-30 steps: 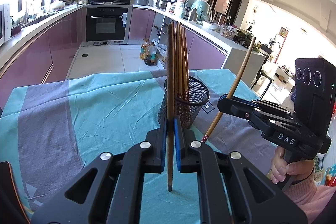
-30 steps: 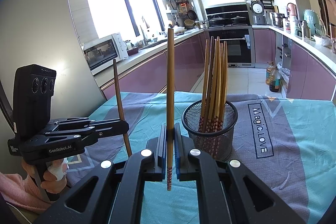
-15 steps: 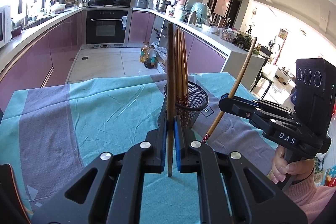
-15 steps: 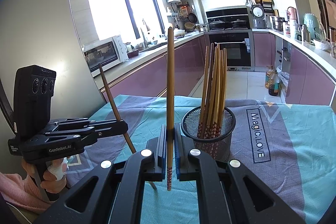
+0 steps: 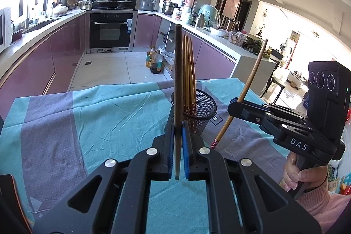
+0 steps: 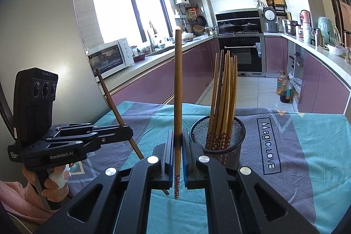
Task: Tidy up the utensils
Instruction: 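Carry both upright chopsticks over the black mesh cup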
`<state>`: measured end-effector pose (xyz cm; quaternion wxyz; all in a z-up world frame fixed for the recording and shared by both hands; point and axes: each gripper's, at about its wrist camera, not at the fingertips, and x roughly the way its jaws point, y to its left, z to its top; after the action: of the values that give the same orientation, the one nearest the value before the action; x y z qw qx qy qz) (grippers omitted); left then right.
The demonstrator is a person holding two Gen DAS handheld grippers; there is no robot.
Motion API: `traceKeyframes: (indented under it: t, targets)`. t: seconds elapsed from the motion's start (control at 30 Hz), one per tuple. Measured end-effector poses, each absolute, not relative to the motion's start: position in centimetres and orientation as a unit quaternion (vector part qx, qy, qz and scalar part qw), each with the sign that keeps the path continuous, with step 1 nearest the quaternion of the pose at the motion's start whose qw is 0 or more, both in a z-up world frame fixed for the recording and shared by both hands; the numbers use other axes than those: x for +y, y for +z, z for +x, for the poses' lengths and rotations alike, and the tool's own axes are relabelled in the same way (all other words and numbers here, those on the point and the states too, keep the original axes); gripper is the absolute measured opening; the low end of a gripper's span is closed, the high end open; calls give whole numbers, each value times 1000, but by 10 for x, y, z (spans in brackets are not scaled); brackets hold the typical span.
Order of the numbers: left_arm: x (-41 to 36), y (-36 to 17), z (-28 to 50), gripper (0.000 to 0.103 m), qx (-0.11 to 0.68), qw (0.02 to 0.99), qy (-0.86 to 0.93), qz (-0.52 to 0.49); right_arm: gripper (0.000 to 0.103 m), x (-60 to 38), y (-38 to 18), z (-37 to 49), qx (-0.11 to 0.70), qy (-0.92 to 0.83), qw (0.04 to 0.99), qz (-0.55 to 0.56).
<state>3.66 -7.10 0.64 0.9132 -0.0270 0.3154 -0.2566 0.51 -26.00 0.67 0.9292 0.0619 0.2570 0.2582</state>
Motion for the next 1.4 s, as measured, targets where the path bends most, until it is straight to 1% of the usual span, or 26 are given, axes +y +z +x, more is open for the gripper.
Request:
traceKeyframes:
  t: [1.4]
  targets:
    - [-73,16,42,8,310,914,-262,-18,6,-268,22,16,245,257,932,69]
